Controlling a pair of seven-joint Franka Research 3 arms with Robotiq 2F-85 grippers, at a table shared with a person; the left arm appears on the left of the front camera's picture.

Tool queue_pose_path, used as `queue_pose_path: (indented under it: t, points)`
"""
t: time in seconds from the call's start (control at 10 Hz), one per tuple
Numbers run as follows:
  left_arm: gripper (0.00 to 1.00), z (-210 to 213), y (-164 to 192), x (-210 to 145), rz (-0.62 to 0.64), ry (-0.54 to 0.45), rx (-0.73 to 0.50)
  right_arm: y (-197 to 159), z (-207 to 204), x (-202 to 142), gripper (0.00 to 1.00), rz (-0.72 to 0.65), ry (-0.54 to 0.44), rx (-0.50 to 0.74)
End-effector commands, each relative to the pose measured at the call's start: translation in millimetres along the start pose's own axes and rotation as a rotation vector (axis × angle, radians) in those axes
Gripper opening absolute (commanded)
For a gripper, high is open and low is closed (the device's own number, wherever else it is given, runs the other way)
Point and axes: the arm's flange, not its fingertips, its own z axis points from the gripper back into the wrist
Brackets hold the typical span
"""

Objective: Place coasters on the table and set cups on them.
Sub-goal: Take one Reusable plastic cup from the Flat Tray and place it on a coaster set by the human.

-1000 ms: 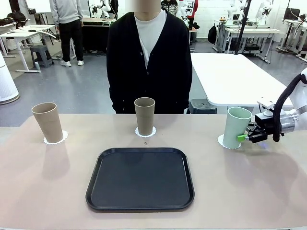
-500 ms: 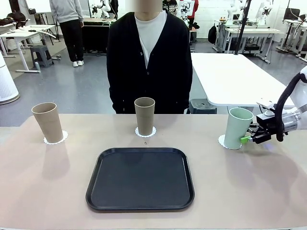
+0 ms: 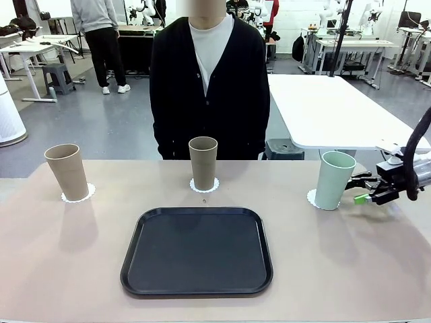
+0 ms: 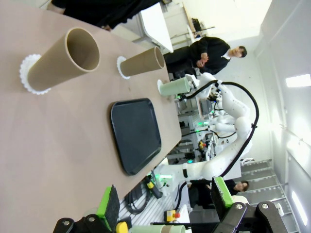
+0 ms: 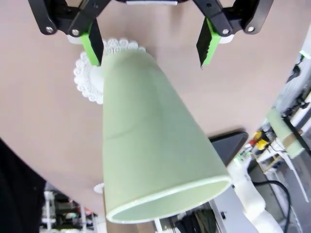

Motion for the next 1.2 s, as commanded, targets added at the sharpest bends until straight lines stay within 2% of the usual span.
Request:
queue_pose_path:
  t: [0.0, 0.2, 0.4, 0.7, 1.1]
  points:
    - [1.00, 2, -2, -1, -0.007, -0.008, -0.008, 30, 9, 14, 1.00, -0.057, 0.114, -0.053]
    - [1.00, 2, -2, -1, -0.007, -0.008, -0.008, 66, 30, 36, 1.00, -0.231, 0.338, -0.103]
    - [1.00, 2, -2, -1, -0.007, -0.008, -0.008, 96, 43, 85, 1.00, -0.220, 0.451, -0.162]
    - [1.00, 2, -2, -1, -0.007, -0.008, -0.008, 147, 42, 181, 1.00, -0.221, 0.651, -0.260]
    - [1.00, 2, -2, -1, -0.007, -0.008, -0.008, 191, 44, 270, 1.00, -0.453, 0.714, -0.568]
